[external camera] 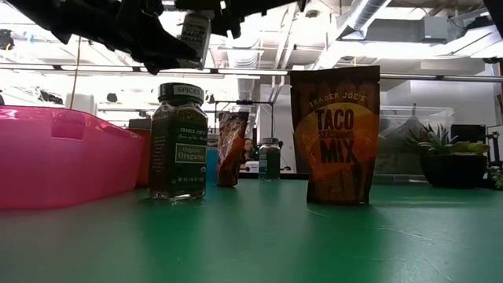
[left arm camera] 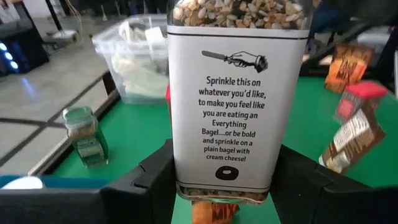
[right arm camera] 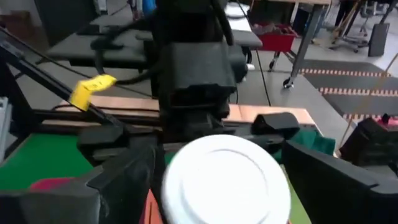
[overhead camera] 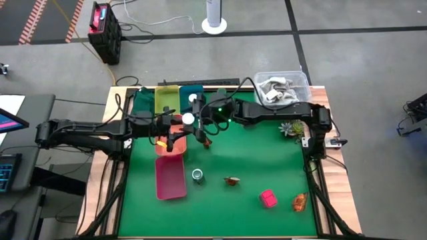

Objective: Sort spices by type
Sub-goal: Put the white seasoning bottle into the blue bin

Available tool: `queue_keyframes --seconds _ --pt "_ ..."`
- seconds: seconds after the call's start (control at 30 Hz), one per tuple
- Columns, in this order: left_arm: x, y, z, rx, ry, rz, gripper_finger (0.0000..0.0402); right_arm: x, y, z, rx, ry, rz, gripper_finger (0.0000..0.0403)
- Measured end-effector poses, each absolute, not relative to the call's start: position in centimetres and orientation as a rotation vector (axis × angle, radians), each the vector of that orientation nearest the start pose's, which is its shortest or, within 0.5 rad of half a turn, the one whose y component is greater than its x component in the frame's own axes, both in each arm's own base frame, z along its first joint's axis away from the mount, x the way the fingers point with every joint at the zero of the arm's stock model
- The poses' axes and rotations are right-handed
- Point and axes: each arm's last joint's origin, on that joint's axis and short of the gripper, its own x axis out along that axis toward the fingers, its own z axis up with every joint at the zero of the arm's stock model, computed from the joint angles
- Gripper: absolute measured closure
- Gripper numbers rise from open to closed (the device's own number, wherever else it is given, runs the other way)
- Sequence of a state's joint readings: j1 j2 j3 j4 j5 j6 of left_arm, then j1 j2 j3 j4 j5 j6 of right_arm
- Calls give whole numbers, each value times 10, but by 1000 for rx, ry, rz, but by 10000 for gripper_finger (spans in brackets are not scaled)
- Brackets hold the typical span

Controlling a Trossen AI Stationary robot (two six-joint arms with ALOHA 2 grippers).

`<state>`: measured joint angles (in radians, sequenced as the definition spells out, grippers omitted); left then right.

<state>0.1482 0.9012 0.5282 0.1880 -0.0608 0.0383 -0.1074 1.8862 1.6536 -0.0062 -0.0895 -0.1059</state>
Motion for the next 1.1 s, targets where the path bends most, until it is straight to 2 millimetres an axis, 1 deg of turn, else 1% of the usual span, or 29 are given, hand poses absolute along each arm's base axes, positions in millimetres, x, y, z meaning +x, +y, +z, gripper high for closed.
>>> queue_keyframes --seconds 0.1,0.17,0.27,0.4,0.5,0.63,0.73,0.8,0.97,1.03,1.1 --pt "198 31 257 30 212 204 206 446 -46 330 -80 256 -5 47" --pt "198 31 257 30 210 204 206 446 -46 331 -79 255 -5 67" --pt "198 31 257 31 209 204 206 445 -45 329 -77 277 -3 111" --pt "198 31 257 46 210 200 204 444 -45 326 -69 308 6 181" --pt "198 32 257 35 210 216 180 444 -45 325 -70 316 5 186" --pt "198 33 258 35 203 276 137 443 -47 323 -61 341 -6 186" --pt "196 34 259 38 205 312 109 442 -52 321 -42 356 -19 186" --pt "192 34 261 38 203 339 98 440 -57 320 -30 377 -32 186" --pt "175 32 269 -15 175 378 96 436 -81 319 -13 387 -87 186" --pt "168 29 269 -32 166 368 100 438 -94 315 -10 379 -114 186" --pt "164 24 264 -38 161 351 105 441 -107 305 -11 394 -144 186"
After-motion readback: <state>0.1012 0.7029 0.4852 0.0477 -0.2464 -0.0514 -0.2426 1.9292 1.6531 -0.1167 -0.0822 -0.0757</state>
